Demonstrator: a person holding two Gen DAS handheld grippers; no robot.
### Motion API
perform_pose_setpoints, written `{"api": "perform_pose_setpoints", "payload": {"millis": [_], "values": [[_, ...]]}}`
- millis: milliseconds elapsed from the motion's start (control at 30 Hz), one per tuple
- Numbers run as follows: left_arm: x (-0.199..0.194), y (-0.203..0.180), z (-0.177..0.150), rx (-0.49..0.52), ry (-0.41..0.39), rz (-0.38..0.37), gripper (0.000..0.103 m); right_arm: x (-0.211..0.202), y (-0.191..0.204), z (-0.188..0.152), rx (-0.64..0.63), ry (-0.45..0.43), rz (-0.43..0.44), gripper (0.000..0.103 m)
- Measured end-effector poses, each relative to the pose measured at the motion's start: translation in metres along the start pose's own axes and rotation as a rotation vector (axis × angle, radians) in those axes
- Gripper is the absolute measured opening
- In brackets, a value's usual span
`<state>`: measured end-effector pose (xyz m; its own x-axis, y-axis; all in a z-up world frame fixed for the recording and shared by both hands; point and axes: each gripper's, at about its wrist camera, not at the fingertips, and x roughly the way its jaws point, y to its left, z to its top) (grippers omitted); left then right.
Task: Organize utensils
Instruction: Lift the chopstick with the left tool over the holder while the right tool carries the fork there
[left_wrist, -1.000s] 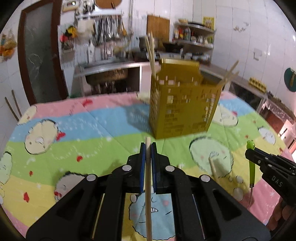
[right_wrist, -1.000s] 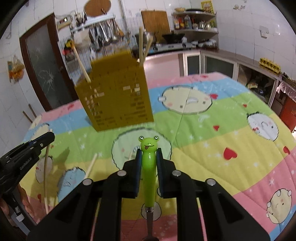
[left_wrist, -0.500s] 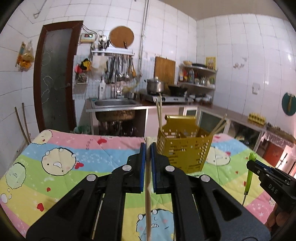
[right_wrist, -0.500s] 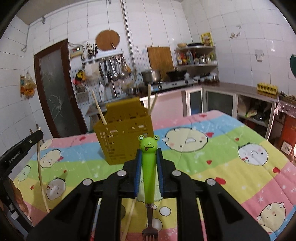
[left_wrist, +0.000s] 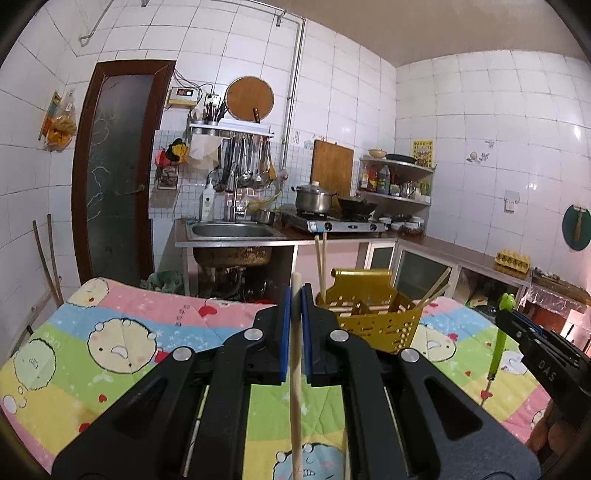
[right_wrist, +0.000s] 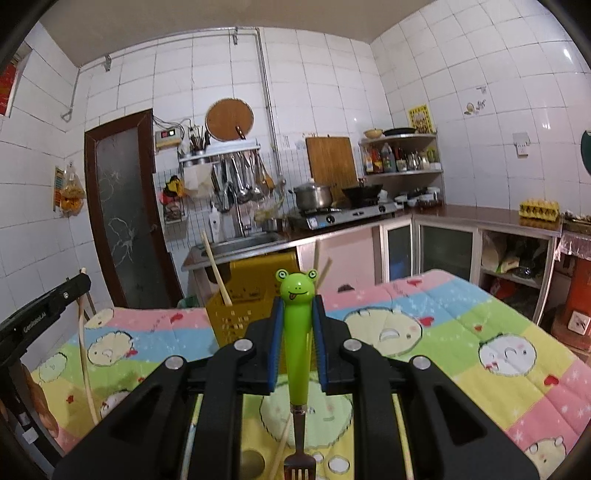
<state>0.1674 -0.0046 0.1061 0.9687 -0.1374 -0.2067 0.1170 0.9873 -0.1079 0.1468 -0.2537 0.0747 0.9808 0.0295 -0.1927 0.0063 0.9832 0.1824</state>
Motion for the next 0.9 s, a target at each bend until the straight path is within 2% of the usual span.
{"api": "perform_pose_setpoints", "payload": {"millis": [300,600,900], "values": [[0.015,-0.012,0.039,0.001,-0.061,-0.039,0.005,0.020,0.000,0.039,0.012,-0.086,0.030,0.016],[0.046,-0.037,0.094,0.013,-0.168,-0.076,0.005,0.059,0.014,0.080,-0.013,-0.171,0.049,0.016],[0.095,-0.063,0.112,0.038,-0.236,-0.106,0.005,0.111,0.024,0.102,-0.029,-0.225,0.059,0.016]]}}
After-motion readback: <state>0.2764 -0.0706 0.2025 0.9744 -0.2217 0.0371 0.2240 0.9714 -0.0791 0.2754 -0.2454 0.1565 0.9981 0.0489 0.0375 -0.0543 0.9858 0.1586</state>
